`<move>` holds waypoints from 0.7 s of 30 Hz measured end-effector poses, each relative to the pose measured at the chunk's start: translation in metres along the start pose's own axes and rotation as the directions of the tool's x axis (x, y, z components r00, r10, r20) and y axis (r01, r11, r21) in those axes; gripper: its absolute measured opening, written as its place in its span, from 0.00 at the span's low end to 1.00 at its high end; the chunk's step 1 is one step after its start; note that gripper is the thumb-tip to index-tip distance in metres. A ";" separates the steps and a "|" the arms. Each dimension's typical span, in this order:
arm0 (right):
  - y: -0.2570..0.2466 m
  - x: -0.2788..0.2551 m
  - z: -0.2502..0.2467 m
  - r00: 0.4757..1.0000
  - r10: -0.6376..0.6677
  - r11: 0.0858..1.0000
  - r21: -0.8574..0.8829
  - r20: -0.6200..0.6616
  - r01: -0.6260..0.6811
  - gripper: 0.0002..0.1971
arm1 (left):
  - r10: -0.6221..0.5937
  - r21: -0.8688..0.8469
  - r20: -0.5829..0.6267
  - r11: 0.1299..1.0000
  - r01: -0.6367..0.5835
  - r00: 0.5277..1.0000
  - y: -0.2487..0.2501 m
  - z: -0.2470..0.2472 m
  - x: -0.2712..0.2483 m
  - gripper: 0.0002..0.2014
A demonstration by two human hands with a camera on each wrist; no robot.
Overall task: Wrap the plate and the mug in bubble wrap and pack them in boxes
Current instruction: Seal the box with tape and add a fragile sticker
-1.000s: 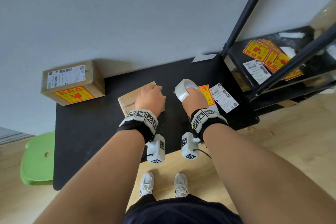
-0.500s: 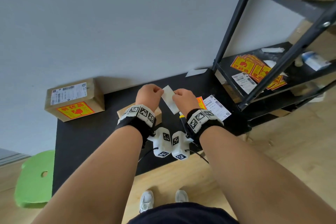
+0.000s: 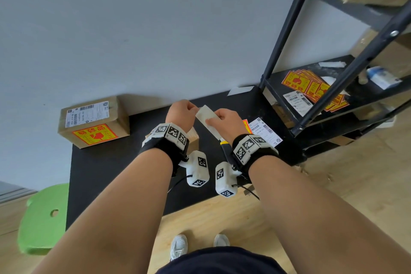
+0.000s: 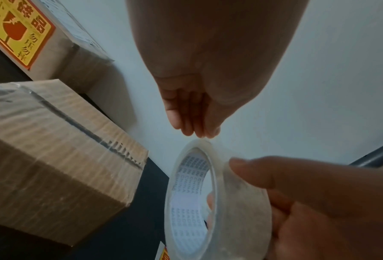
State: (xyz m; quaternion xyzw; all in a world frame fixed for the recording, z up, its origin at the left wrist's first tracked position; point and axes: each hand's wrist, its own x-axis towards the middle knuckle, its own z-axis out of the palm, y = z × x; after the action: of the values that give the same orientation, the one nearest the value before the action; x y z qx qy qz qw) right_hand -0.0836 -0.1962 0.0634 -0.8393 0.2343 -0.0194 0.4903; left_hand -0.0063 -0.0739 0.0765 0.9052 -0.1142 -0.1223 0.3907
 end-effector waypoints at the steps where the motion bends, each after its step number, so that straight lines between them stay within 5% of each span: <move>1: 0.002 -0.001 0.000 1.000 -0.002 1.000 -0.008 -0.006 0.002 0.05 | 0.004 0.010 0.008 1.000 -0.004 1.000 0.000 0.000 0.000 0.05; 15: 0.016 -0.008 -0.007 0.989 0.137 0.975 -0.170 -0.061 -0.146 0.23 | 0.037 0.058 0.005 0.998 -0.037 0.999 0.002 0.002 -0.001 0.07; 21: 0.017 -0.009 0.000 0.993 0.116 0.984 -0.137 0.006 -0.114 0.17 | -0.028 0.112 -0.063 0.993 0.035 0.998 -0.003 -0.003 0.007 0.09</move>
State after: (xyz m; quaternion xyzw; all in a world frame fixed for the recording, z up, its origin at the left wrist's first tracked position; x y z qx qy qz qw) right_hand -0.0982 -0.1997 0.0508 -0.8561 0.2796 0.0309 0.4335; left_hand 0.0015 -0.0716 0.0752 0.9308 -0.0943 -0.0941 0.3403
